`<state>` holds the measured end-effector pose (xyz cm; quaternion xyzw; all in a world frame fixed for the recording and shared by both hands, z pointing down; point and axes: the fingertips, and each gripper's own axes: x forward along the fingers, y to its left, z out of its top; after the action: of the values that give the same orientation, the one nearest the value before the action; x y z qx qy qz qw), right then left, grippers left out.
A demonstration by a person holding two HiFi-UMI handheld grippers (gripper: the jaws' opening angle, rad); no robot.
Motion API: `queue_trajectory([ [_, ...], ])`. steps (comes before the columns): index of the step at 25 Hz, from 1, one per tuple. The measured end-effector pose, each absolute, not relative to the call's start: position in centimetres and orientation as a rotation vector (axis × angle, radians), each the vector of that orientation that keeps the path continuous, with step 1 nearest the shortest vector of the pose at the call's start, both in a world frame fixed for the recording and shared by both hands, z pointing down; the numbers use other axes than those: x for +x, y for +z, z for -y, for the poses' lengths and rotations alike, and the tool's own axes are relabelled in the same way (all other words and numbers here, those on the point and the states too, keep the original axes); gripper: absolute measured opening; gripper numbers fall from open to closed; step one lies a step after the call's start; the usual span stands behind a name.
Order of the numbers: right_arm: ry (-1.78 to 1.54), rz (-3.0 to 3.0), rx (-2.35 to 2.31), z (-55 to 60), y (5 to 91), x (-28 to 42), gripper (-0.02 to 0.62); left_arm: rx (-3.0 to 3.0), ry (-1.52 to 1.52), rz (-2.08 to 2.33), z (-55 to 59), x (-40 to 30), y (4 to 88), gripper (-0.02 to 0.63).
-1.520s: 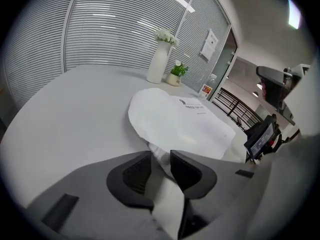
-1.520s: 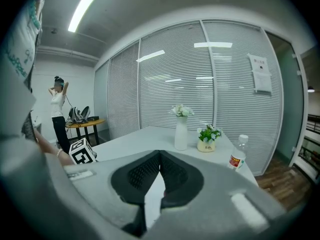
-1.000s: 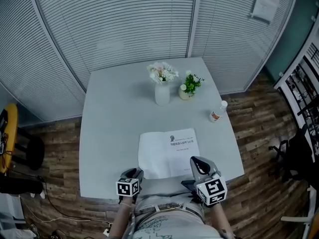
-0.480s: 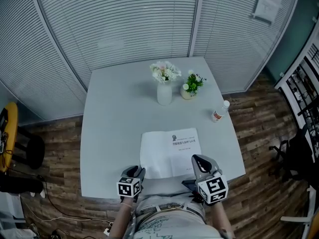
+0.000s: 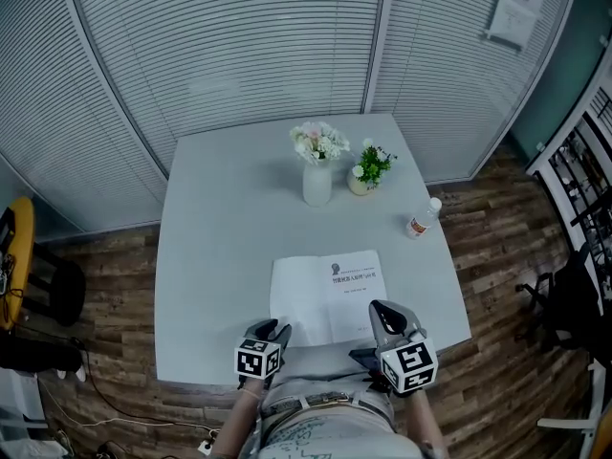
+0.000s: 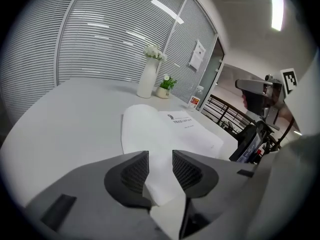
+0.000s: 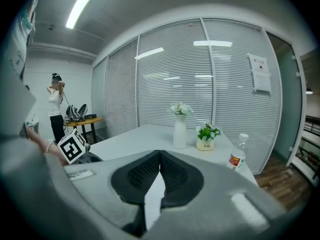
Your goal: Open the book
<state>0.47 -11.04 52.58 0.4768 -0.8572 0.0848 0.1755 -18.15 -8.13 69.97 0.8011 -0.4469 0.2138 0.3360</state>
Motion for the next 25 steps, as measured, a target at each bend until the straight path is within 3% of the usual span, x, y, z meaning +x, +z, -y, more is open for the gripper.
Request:
queue_trajectory([
  [12,0.268,2.409,1.347,10.8,53.2,0.8,0.003,2.155,0.565,1.075,7.7,-15.3,69.3,0.109],
  [25,0.302,2.391,1.331,10.3,54.2,1.3,0.003,2.294,0.657,0.975,6.9,-12.0,68.3,-0.002],
])
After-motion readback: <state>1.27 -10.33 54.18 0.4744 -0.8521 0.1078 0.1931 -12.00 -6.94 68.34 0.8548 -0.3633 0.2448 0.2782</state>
